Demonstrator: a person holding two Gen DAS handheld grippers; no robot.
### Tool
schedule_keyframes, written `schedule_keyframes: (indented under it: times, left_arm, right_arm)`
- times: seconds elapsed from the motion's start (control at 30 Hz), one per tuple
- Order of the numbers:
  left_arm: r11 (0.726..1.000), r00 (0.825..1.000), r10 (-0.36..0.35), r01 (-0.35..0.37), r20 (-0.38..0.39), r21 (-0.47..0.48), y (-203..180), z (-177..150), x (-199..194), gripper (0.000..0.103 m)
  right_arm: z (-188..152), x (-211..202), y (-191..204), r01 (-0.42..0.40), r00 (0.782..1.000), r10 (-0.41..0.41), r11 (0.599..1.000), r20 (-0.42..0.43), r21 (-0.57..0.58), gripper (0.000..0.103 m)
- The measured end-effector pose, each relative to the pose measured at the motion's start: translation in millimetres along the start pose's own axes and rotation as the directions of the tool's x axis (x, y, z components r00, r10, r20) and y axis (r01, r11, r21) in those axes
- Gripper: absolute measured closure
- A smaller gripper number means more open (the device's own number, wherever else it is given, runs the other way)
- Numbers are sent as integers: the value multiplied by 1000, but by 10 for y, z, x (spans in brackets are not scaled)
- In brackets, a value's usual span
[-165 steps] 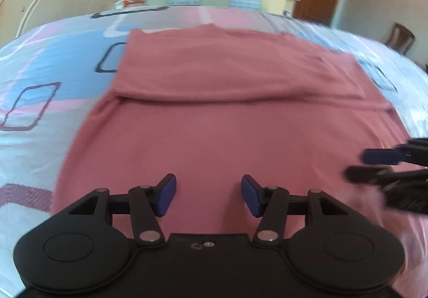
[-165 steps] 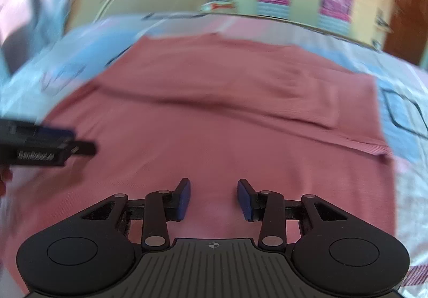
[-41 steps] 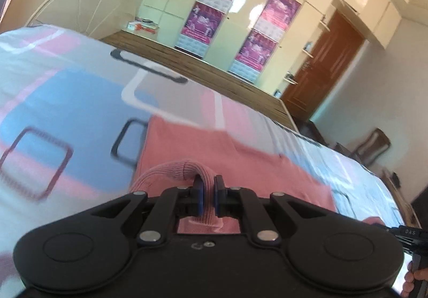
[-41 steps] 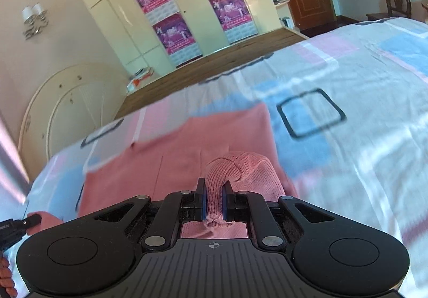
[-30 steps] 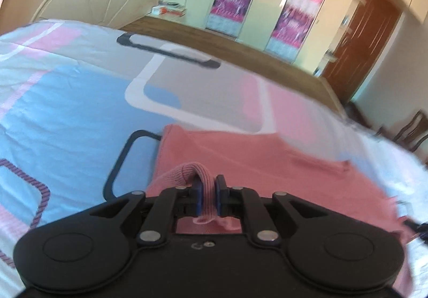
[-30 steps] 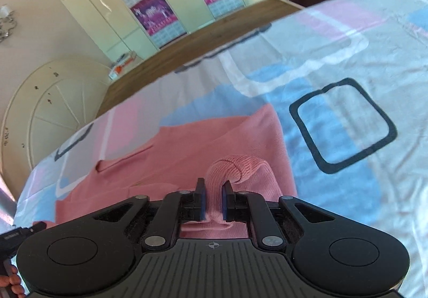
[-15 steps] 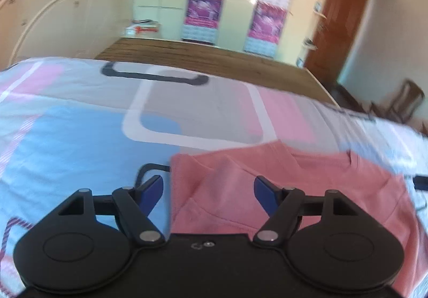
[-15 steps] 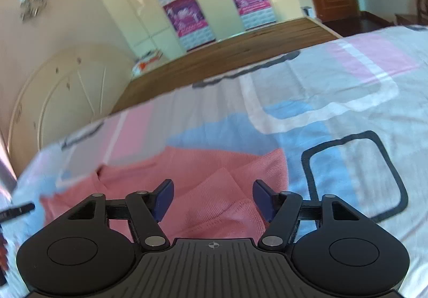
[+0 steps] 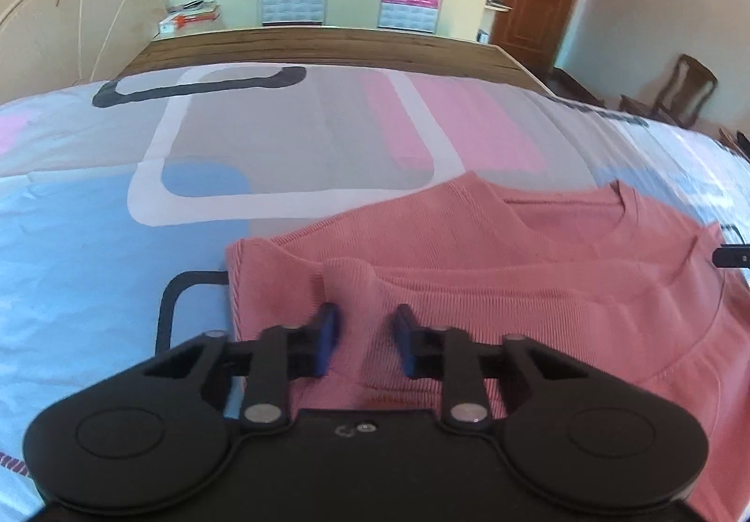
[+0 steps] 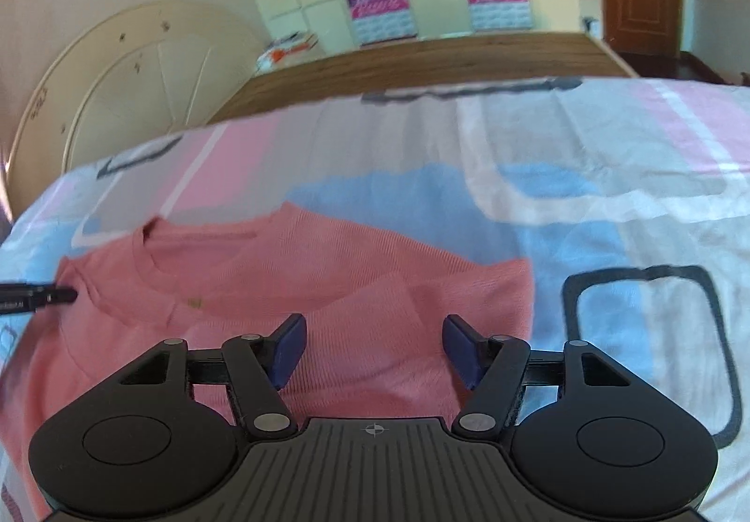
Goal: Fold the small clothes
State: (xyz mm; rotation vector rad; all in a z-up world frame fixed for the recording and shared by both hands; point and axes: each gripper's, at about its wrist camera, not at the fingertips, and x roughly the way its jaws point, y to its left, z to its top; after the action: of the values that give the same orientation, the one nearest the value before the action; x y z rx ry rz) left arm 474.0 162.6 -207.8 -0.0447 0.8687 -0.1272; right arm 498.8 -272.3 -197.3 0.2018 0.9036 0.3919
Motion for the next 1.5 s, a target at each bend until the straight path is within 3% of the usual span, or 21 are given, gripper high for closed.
schedule_keyframes:
  times: [0.13,0.23,0.33,0.47,0.57,0.67,0.73,0.77,0.83,0.93,1.0,1.03,1.07,1.1,1.2,1.23,1.27,1.33,1.4,1.5]
  left_arm:
    - [1000,1000,-6,6,12,-6,28,-12,-31,98]
    - [1000,997,6,-6,77,5,-31,-22,-159,99]
    - [1000,983,9,-9,181,-2,-101,-19,-395,99]
    - [999,955,42,-30,294,-45,-137,76,-588,100]
    - [989,934,114,-73,338,-130,-98,165,-530,100]
    - [977,933,163,-108,322,-182,-73,194,-359,100]
    - [980,959,171,-142,225,-139,-131,158,-117,100]
    - [980,964,181,-160,194,-118,-162,140,-29,100]
    - [974,961,218,-203,169,-99,-210,89,85,99]
    - [969,959,240,-228,152,-95,-233,109,155,94]
    - [971,962,233,-223,146,-80,-247,123,162,91]
    - [973,962,228,-218,147,-78,-245,122,145,91]
    - [974,964,221,-212,146,-74,-231,108,140,90]
    - [975,965,219,-212,146,-65,-202,61,123,89]
    - [975,965,222,-216,140,-53,-161,16,144,87]
    - [975,965,222,-216,139,-57,-151,13,150,87]
    - [974,965,224,-217,139,-61,-160,9,145,87]
    - [973,963,230,-224,139,-58,-180,11,152,87]
    - [972,962,235,-229,141,-55,-192,12,157,87]
    - [969,958,246,-238,149,-69,-179,16,156,84]
  right_arm:
    - [-6,76,-5,5,999,-6,1000,-46,-29,94]
    - [-6,32,20,6,999,-9,999,-42,-51,96]
    - [-8,-203,66,17,998,-15,999,66,-41,97]
    - [107,-506,119,74,972,-64,997,226,-38,97]
    - [189,-473,126,144,954,-129,989,271,-36,97]
    - [244,-331,44,156,950,-157,987,270,24,97]
    - [234,-172,36,186,955,-186,982,230,24,97]
    - [217,-61,12,188,967,-188,982,171,21,97]
    - [166,98,-40,182,977,-184,983,105,30,97]
    - [154,148,-75,194,976,-195,981,99,28,96]
    - [163,117,-119,158,983,-162,986,92,54,84]
    - [166,83,-152,125,987,-132,989,89,81,60]
    - [162,51,-184,95,990,-104,990,91,102,43]
    - [126,14,-194,77,992,-87,991,95,105,43]
    - [109,54,-170,92,994,-95,994,54,61,46]
    - [85,58,-149,97,994,-100,994,52,54,58]
    - [79,78,-145,98,994,-100,994,46,50,77]
    - [60,107,-101,90,995,-91,995,31,38,91]
    - [41,124,-9,107,994,-106,994,39,-16,93]
    - [82,-31,87,172,972,-163,984,167,-38,94]
